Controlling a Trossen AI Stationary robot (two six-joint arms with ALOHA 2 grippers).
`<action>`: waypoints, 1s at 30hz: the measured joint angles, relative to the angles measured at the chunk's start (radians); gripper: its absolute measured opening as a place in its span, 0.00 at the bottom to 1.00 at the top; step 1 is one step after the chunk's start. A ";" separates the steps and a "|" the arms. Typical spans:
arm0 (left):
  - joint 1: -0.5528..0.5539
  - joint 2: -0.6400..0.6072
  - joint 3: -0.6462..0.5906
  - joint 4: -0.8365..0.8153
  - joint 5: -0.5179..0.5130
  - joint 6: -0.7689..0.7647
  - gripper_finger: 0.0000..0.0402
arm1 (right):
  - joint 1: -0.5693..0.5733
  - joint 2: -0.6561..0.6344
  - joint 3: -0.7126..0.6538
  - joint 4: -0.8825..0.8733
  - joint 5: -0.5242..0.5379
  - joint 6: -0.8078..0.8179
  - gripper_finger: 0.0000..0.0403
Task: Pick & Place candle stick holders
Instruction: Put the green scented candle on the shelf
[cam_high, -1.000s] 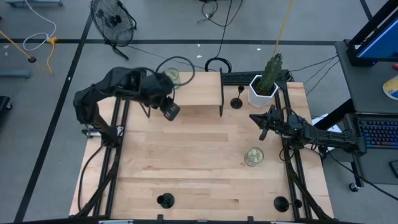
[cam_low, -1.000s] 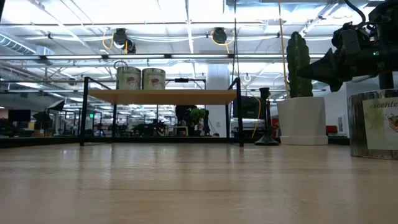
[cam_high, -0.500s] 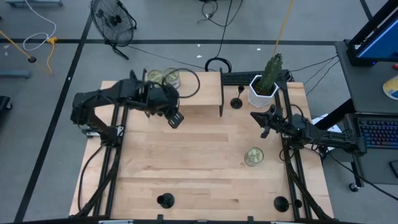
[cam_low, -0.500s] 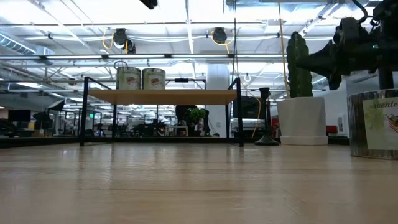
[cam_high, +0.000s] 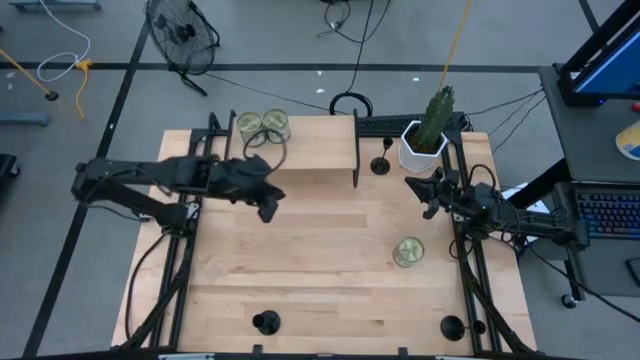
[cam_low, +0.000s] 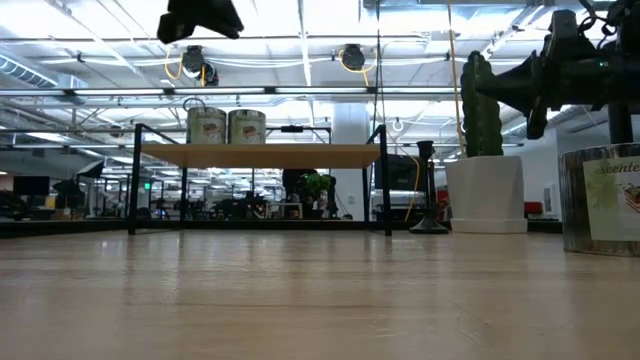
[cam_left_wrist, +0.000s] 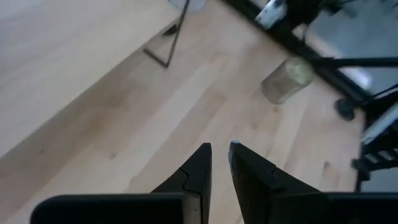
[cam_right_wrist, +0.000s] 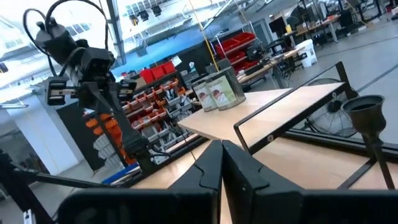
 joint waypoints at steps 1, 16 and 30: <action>-0.006 -0.030 -0.044 0.035 -0.007 0.002 0.16 | 0.000 0.000 0.000 0.011 0.000 0.000 0.01; -0.091 -0.489 -0.580 0.379 -0.107 0.051 0.16 | 0.001 0.000 0.000 0.169 -0.055 0.064 0.01; -0.129 -0.825 -0.881 0.428 -0.148 0.018 0.16 | 0.000 0.000 0.000 0.206 -0.100 0.073 0.00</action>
